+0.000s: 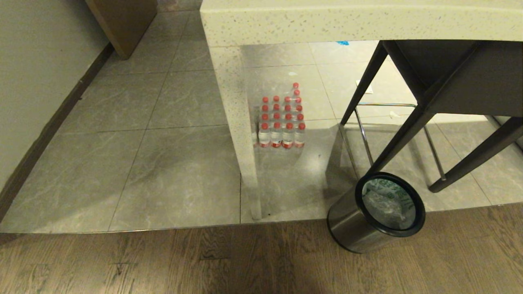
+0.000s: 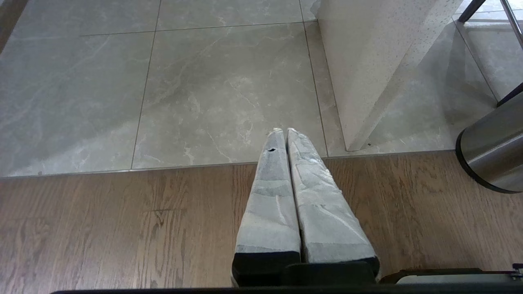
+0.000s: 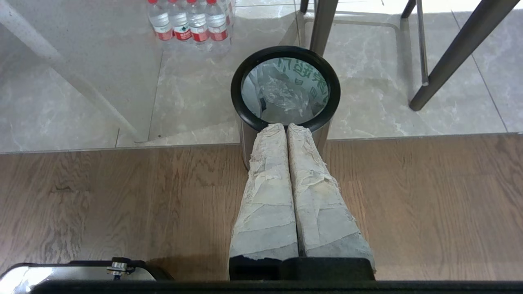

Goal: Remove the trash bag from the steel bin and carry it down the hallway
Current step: Place the outer trash can on the ground

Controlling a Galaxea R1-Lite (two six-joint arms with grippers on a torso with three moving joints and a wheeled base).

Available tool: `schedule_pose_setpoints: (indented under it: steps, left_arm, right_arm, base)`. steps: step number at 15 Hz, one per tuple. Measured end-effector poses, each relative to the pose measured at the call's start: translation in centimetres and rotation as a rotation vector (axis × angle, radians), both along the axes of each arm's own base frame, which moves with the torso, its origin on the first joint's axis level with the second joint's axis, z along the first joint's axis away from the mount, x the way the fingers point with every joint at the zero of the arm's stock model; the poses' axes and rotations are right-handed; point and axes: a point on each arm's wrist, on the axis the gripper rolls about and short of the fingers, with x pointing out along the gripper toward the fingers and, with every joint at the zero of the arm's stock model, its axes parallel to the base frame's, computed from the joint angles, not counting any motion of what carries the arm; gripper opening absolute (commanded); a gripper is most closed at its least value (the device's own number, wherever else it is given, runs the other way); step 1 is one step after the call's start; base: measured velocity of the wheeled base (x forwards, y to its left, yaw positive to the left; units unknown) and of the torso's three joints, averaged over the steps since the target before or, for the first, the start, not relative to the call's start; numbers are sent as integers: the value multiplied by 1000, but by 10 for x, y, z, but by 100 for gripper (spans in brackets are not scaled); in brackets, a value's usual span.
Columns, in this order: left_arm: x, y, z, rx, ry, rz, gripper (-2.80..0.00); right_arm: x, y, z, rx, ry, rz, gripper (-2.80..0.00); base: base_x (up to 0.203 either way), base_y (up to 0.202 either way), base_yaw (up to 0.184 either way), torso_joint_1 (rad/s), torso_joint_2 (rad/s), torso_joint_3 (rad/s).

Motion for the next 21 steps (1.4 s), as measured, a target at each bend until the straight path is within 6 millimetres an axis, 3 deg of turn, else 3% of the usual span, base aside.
schedule_pose_setpoints:
  steps: [12, 14, 17, 21]
  left_arm:
    - [0, 0, 0, 0, 0, -1, -280]
    - [0, 0, 0, 0, 0, 0, -280]
    - [0, 0, 0, -1, 0, -1, -280]
    - [0, 0, 0, 0, 0, 0, -280]
  right_arm:
    - [0, 0, 0, -1, 6, -1, -280]
    - [-4, 0, 14, 5, -14, 0, -280]
    - [-16, 0, 57, 54, 7, 0, -280]
    - [-15, 0, 81, 165, 209, 40, -280]
  base:
    - [0, 0, 0, 0, 0, 0]
    - [0, 0, 0, 0, 0, 0]
    - [0, 0, 0, 0, 0, 0]
    - [0, 0, 0, 0, 0, 0]
